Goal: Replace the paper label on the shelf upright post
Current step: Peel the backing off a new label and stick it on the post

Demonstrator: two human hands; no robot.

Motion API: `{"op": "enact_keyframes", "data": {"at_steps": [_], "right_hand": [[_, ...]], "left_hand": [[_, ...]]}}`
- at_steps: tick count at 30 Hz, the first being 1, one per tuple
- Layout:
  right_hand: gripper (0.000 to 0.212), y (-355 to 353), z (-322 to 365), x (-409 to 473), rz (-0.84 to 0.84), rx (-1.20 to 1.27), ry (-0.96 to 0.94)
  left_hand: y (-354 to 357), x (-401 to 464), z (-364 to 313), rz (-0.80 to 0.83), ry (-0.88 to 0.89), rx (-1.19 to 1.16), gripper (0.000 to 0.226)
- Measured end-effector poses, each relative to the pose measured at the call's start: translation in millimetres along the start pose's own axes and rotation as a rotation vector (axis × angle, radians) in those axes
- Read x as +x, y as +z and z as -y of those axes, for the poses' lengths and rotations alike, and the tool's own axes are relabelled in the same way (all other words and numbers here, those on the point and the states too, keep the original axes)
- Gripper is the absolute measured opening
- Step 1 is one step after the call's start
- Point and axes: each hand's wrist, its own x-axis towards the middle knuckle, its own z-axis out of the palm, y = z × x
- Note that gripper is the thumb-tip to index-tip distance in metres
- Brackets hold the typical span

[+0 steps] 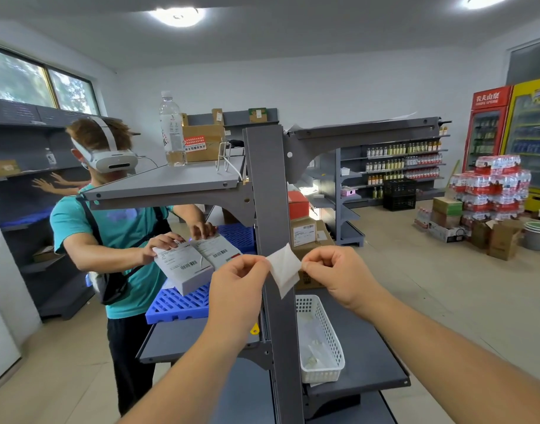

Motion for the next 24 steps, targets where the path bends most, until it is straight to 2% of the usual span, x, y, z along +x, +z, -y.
{"op": "enact_keyframes", "data": {"at_steps": [15,19,24], "right_hand": [[0.015,-23.7,-73.9,10.6,-0.071,-0.049,0.248],[0.02,-24.8,-98.3,15.4,-0.073,-0.267,0.318],[0.022,-17.0,-123.5,21.2,0.041,-0.55,0.329]], "left_hand": [[-8.7,7.0,8.4,-0.109,0.004,-0.037,0.018],[-13.3,6.5,10.2,-0.125,-0.007,-0.035,0.017],[-21.5,7.0,18.0,-0.142,-0.035,-0.01,0.017]]}}
